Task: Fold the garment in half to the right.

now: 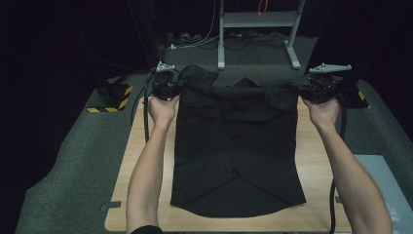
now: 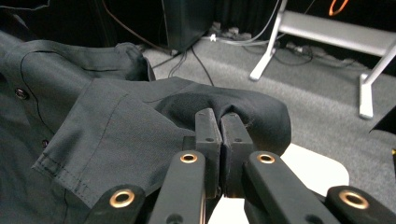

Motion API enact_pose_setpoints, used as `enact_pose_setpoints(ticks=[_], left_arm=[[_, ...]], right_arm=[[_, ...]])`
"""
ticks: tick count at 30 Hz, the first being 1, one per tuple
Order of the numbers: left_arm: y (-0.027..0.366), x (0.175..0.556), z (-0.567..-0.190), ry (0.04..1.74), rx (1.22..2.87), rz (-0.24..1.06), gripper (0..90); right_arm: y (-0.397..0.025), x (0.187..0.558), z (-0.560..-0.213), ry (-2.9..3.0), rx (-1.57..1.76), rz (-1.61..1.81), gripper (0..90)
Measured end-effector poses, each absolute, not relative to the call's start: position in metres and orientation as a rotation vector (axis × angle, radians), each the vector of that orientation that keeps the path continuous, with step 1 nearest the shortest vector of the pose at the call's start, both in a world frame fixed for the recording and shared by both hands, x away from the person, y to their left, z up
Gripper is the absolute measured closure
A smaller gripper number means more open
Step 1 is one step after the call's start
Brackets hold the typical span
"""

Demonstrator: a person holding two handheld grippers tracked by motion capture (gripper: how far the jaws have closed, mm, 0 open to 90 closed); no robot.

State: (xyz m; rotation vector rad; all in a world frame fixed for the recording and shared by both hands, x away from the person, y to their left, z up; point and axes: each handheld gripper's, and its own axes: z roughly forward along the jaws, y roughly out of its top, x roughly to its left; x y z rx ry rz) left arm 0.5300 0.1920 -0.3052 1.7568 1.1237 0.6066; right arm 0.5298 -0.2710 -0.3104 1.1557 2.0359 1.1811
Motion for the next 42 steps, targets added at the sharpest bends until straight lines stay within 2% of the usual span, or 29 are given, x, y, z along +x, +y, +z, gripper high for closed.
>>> enact_pose_setpoints(ticks=[8, 14, 22, 42], left_arm=[[0.192, 0.518, -0.283, 1.092, 1.725, 0.637, 87.2], [0.189, 0.492, -0.275, 1.049, 1.721, 0.667, 87.1], [0.190, 0.467, -0.285, 1.036, 1.702, 0.653, 87.1], [0.192, 0.448, -0.301, 1.040, 1.707, 0.624, 87.0]], right_arm=[[-0.272, 0.517, -0.289, 1.990, 1.112, 1.209, 88.1], [-0.273, 0.498, -0.282, 1.987, 1.072, 1.208, 88.1], [-0.274, 0.483, -0.289, 1.996, 1.042, 1.202, 88.1], [-0.280, 0.463, -0.311, 2.025, 1.038, 1.235, 88.1]])
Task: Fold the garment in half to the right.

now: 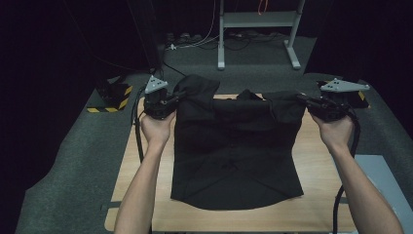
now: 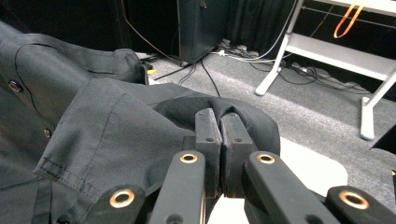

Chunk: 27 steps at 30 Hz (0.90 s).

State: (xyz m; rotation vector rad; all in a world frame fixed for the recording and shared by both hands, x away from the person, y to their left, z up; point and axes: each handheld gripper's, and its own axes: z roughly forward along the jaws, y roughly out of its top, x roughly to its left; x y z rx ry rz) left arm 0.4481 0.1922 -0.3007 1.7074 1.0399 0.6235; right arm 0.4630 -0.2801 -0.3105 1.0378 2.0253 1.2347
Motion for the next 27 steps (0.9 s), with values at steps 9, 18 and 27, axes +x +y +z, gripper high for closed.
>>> enact_pose_setpoints(ticks=[9, 18, 27], left_arm=[[0.193, 0.442, -0.310, 1.046, 1.707, 0.589, 86.9], [0.193, 0.434, -0.314, 1.024, 1.725, 0.607, 86.9], [0.193, 0.429, -0.319, 1.016, 1.727, 0.600, 86.9]], right_arm=[[-0.282, 0.458, -0.316, 2.054, 1.036, 1.233, 87.9], [-0.285, 0.453, -0.324, 2.055, 1.044, 1.259, 87.8], [-0.287, 0.447, -0.329, 2.063, 1.043, 1.259, 87.9]])
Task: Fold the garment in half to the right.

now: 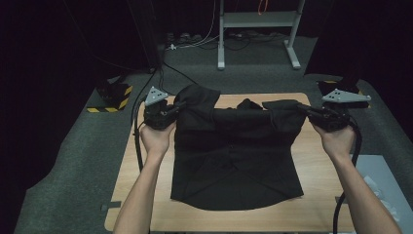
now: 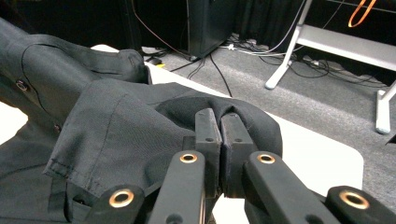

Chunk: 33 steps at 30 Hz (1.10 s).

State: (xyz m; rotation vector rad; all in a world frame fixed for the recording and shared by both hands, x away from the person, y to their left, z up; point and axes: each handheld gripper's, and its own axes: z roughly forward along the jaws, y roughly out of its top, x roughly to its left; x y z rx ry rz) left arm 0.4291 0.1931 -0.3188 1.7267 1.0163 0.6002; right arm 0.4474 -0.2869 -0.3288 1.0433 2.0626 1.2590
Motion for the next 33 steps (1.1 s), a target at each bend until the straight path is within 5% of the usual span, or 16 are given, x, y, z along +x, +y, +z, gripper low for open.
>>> enact_pose_setpoints(ticks=[33], left_arm=[[0.196, 0.411, -0.338, 1.006, 1.691, 0.566, 86.8]], right_arm=[[-0.295, 0.432, -0.348, 2.071, 1.057, 1.302, 87.8]])
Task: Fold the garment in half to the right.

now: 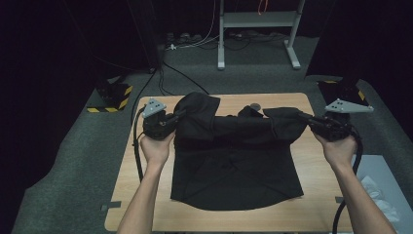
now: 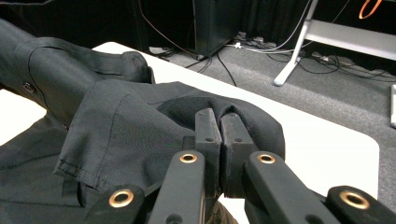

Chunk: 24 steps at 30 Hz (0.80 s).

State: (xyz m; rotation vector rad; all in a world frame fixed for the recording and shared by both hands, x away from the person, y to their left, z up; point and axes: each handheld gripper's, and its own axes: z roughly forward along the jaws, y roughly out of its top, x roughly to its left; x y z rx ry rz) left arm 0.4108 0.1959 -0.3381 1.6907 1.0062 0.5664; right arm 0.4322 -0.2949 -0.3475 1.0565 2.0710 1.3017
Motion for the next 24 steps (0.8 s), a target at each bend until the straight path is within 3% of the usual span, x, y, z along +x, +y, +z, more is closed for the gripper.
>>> enact_pose_setpoints(ticks=[24], left_arm=[[0.200, 0.399, -0.355, 1.026, 1.668, 0.521, 86.8]], right_arm=[[-0.297, 0.418, -0.365, 2.076, 1.072, 1.339, 87.8]])
